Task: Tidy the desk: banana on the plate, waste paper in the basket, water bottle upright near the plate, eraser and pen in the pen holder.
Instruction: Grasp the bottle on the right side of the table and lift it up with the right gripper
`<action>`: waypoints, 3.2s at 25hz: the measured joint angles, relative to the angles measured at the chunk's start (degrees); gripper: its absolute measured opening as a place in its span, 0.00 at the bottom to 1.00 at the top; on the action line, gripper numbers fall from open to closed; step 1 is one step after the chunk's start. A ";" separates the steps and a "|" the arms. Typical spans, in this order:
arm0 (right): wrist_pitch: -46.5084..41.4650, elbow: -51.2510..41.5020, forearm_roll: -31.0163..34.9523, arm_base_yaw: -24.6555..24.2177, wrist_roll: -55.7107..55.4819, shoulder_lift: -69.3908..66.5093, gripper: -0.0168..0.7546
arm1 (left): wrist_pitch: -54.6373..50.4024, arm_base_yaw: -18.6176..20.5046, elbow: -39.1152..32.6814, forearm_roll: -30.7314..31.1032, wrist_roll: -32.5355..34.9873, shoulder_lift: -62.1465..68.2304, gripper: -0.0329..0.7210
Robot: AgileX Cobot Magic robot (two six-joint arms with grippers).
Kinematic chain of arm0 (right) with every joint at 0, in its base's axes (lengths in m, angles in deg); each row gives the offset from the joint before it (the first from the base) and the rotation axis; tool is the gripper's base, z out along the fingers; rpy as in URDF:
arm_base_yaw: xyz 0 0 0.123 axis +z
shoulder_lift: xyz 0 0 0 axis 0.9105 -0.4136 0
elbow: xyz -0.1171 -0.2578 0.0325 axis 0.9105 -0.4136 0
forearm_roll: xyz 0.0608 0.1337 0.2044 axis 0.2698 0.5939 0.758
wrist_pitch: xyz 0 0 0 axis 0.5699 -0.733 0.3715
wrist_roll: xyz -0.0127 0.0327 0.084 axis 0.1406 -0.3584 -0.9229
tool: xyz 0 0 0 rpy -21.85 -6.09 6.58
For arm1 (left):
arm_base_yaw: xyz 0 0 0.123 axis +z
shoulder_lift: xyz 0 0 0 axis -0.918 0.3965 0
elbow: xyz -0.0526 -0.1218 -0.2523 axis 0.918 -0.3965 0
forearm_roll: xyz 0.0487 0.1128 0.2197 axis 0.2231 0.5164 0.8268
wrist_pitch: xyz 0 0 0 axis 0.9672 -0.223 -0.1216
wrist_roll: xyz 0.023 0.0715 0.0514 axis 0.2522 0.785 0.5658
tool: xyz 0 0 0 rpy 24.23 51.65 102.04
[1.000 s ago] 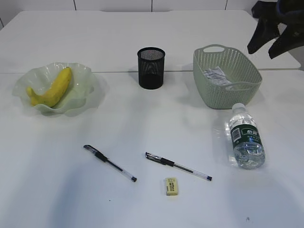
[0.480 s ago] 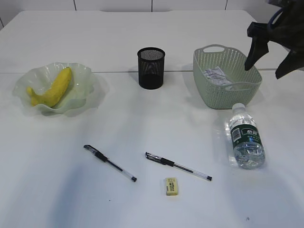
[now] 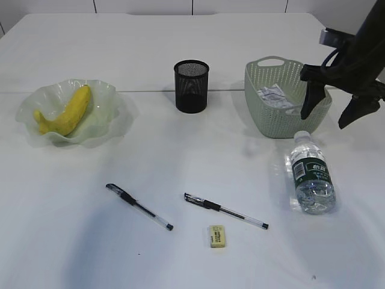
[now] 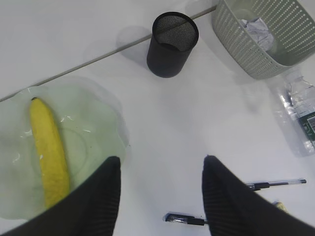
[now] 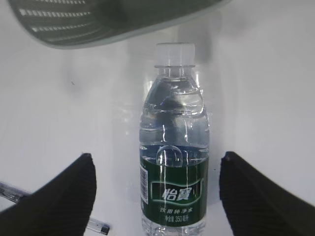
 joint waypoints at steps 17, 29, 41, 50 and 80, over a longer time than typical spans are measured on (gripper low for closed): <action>0.33 0.00 1.45 0.00 -1.49 -7.25 0.77 | 0.00 0.00 0.00 0.00 -0.09 0.00 0.54; 0.66 -0.09 1.59 1.39 -1.74 -11.26 0.77 | 0.00 0.00 0.00 0.48 -0.09 0.00 0.53; 0.80 -0.09 -0.20 1.73 -2.19 -11.77 0.77 | 0.00 0.00 0.00 1.24 -0.09 0.00 0.53; 0.92 0.03 -0.61 1.85 -2.19 -12.43 0.77 | 0.00 0.00 0.00 1.70 -0.09 0.00 0.52; 0.50 1.06 -1.97 1.85 -1.95 -13.26 0.47 | 0.00 0.00 0.00 2.34 -0.09 0.00 0.52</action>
